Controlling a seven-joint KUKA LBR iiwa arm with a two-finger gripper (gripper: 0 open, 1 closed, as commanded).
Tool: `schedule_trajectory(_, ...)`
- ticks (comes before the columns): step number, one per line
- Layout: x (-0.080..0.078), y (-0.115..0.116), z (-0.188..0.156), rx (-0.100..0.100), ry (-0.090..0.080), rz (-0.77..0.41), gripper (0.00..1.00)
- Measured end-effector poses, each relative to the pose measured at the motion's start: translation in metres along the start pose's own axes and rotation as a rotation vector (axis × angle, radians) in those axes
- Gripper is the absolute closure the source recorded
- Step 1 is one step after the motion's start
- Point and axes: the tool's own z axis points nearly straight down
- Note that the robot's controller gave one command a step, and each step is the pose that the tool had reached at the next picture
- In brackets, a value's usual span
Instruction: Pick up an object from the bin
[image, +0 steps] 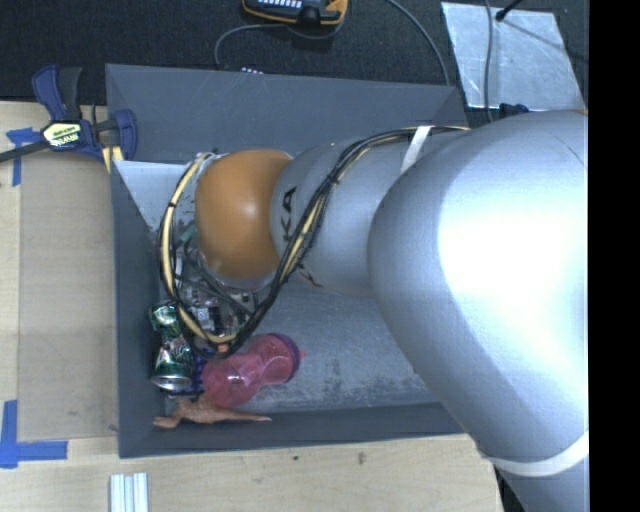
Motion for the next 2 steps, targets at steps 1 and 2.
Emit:
schedule_trajectory(1,0.0013,-0.0248,-0.0186,0.003,0.000,0.359,1.00)
schedule_trajectory(2,0.0013,-0.0248,-0.0186,0.003,0.000,0.359,1.00)
